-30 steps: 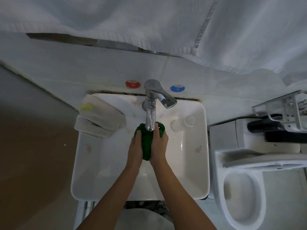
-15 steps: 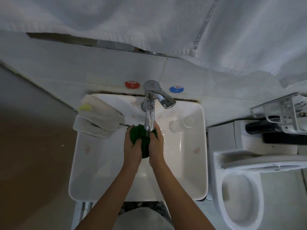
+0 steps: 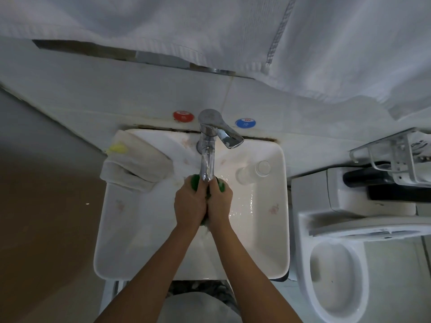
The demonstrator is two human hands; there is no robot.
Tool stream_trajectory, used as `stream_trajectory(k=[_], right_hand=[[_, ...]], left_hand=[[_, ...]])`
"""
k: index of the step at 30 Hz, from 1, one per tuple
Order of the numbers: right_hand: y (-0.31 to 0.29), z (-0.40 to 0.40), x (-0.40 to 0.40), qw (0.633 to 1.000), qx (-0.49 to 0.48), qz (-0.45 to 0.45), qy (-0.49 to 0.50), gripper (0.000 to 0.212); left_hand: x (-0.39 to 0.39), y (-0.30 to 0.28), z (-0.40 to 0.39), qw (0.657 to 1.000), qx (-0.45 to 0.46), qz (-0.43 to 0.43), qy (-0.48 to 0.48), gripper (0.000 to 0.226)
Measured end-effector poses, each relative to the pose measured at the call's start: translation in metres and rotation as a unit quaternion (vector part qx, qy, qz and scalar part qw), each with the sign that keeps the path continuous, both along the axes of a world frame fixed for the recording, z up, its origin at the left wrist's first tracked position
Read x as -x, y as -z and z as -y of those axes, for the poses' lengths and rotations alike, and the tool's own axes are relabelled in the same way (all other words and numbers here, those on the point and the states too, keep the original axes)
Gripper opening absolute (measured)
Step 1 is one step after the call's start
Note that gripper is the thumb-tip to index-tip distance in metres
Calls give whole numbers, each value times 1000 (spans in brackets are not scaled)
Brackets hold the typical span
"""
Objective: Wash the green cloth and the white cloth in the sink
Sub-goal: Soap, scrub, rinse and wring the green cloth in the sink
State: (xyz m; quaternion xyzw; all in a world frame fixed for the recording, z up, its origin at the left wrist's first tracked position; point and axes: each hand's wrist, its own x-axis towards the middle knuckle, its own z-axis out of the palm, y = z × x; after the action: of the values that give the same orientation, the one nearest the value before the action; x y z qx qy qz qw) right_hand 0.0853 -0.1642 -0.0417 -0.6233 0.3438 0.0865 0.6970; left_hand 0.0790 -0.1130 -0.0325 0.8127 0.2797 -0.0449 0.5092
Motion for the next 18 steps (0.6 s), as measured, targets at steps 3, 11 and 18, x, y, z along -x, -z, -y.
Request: stream_trajectory(k=[3, 11, 18], right_hand=[[-4, 3, -2, 1000, 3, -27, 14, 32], [0, 6, 0, 996, 70, -24, 44, 30], [-14, 7, -8, 974, -157, -60, 152, 20]], left_hand=[[-2, 0, 4, 1000, -12, 16, -1, 28], [-3, 5, 7, 1000, -16, 22, 14, 29], [-2, -7, -5, 992, 123, -41, -2, 54]])
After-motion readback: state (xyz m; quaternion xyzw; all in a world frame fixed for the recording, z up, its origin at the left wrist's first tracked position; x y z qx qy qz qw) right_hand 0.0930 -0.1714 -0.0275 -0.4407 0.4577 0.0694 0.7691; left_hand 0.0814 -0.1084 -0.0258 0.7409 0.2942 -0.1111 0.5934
